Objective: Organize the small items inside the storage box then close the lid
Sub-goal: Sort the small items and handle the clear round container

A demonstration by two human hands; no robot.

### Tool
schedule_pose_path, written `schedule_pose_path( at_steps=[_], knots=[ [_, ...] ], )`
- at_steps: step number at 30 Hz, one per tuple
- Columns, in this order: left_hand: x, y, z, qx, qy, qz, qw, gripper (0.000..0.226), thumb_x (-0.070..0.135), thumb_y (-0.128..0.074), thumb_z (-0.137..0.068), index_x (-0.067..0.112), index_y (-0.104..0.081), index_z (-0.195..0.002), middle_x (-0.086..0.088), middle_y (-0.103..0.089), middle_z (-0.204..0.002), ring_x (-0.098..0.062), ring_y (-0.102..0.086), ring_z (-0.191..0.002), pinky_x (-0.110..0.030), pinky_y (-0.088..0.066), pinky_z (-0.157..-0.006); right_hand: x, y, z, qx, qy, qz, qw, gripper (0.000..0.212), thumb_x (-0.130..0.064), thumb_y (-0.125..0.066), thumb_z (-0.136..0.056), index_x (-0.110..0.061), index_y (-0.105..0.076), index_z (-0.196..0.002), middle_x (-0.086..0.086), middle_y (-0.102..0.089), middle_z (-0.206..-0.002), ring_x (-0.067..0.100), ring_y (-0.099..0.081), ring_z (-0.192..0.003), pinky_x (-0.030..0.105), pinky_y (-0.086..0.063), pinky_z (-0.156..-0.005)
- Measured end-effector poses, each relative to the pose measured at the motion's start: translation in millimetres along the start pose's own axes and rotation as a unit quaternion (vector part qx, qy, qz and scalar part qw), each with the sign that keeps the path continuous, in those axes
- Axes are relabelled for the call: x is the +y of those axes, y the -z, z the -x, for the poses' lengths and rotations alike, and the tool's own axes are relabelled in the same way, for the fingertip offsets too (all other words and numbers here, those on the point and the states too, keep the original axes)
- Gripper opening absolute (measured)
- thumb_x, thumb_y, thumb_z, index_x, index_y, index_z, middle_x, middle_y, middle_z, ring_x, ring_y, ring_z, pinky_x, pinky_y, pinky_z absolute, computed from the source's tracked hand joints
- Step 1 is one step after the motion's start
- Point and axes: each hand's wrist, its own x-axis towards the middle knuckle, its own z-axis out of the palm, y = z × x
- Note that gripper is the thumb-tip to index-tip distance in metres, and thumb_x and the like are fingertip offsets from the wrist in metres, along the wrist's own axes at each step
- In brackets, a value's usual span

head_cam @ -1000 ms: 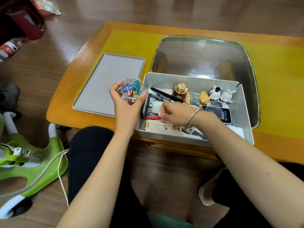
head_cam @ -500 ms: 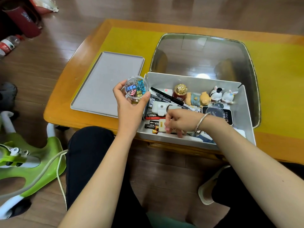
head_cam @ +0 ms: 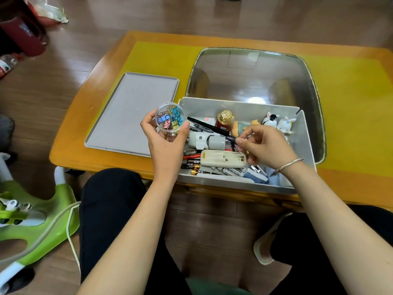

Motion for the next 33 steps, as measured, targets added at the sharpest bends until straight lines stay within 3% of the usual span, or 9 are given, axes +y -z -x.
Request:
schedule_pose_path(
  at_steps=[3,7,9,12,15,21,25,28,33],
  knots=[
    [-0.5,-0.2,0.2,-0.012,-0.008,-0.041,0.999,0.06,0.02,-0.075,-0.081,0.022,-0.037,-0.126,0.001,-0.047,-0.125,-0.003,-0.058,-0.109,-0.014,-0.05,-0.077,3.8,3.7,2.6,0.02,-0.013,-0.044,0.999,0.011,-0.014,-0.073,-0.08,-0.004,-0.068,-0.082,0.018,-0.066,-0.062,0.016,-0.06,-0.043,0.022,-0.049,-0.042],
    [-2.8,-3.1,1.8,-0.075,-0.078,-0.236,0.966,0.064,0.036,-0.075,-0.078,0.02,-0.042,-0.13,0.007,-0.044,-0.123,-0.008,-0.046,-0.114,-0.019,-0.046,-0.088,3.5,8.9,3.8,0.06,-0.005,-0.017,0.998,0.014,-0.009,-0.076,-0.075,-0.008,-0.072,-0.089,0.005,-0.069,-0.068,0.006,-0.064,-0.058,0.019,-0.053,-0.067],
    [-2.4,-9.9,4.9,-0.103,-0.078,-0.273,0.953,0.066,0.04,-0.075,-0.076,0.02,-0.043,-0.13,0.012,-0.042,-0.118,-0.005,-0.041,-0.113,-0.019,-0.043,-0.09,-0.3,11.1,5.1,0.075,0.012,0.006,0.997,0.021,-0.004,-0.074,-0.077,-0.009,-0.071,-0.096,-0.002,-0.068,-0.073,-0.005,-0.06,-0.058,0.015,-0.051,-0.071],
    [-3.2,-24.5,13.0,-0.158,-0.066,-0.277,0.946,0.066,0.033,-0.077,-0.076,0.019,-0.043,-0.131,0.006,-0.044,-0.122,-0.005,-0.041,-0.114,-0.01,-0.04,-0.09,-8.4,16.0,10.6,0.088,0.017,-0.071,0.993,0.025,0.0,-0.069,-0.08,-0.006,-0.062,-0.103,0.014,-0.069,-0.092,0.013,-0.067,-0.074,0.028,-0.055,-0.08],
    [-4.2,-39.2,22.5,-0.203,-0.082,-0.272,0.937,0.066,0.026,-0.078,-0.076,0.017,-0.043,-0.132,0.003,-0.046,-0.126,-0.001,-0.039,-0.111,-0.002,-0.033,-0.09,-17.5,19.2,16.8,0.107,0.06,-0.076,0.989,0.015,-0.002,-0.071,-0.079,-0.01,-0.064,-0.09,0.012,-0.071,-0.087,0.031,-0.068,-0.082,0.032,-0.057,-0.076],
    [-6.2,-52.7,31.7,-0.261,-0.065,-0.256,0.928,0.066,0.028,-0.076,-0.078,0.019,-0.043,-0.135,0.003,-0.049,-0.129,-0.009,-0.046,-0.118,-0.029,-0.043,-0.1,-26.9,19.8,16.0,0.089,0.14,-0.008,0.986,0.022,-0.014,-0.077,-0.074,-0.03,-0.069,-0.087,0.004,-0.062,-0.088,0.012,-0.058,-0.068,0.022,-0.051,-0.067],
    [-6.5,-52.5,29.8,-0.273,-0.048,-0.246,0.929,0.067,0.029,-0.076,-0.078,0.019,-0.043,-0.136,0.003,-0.05,-0.13,-0.012,-0.049,-0.117,-0.032,-0.045,-0.098,-23.3,17.8,10.8,0.046,0.144,0.043,0.988,0.027,-0.014,-0.078,-0.073,-0.026,-0.072,-0.096,-0.014,-0.061,-0.077,0.01,-0.055,-0.067,0.02,-0.045,-0.068],
    [-6.0,-52.4,29.5,-0.282,-0.033,-0.238,0.929,0.065,0.032,-0.074,-0.08,0.02,-0.044,-0.135,0.004,-0.051,-0.129,-0.012,-0.05,-0.116,-0.034,-0.046,-0.097,-23.7,18.0,11.0,0.028,0.148,0.079,0.985,0.038,-0.018,-0.081,-0.07,-0.025,-0.07,-0.106,-0.008,-0.065,-0.082,0.007,-0.053,-0.069,0.019,-0.043,-0.069],
    [-5.3,-51.7,28.6,-0.288,-0.022,-0.238,0.927,0.066,0.034,-0.073,-0.08,0.02,-0.043,-0.137,0.003,-0.05,-0.131,-0.013,-0.05,-0.117,-0.036,-0.046,-0.097,-22.6,24.2,13.4,0.029,0.155,0.117,0.98,0.02,-0.02,-0.079,-0.073,-0.023,-0.074,-0.092,-0.019,-0.055,-0.077,0.01,-0.049,-0.066,0.02,-0.04,-0.067]
  ],
)
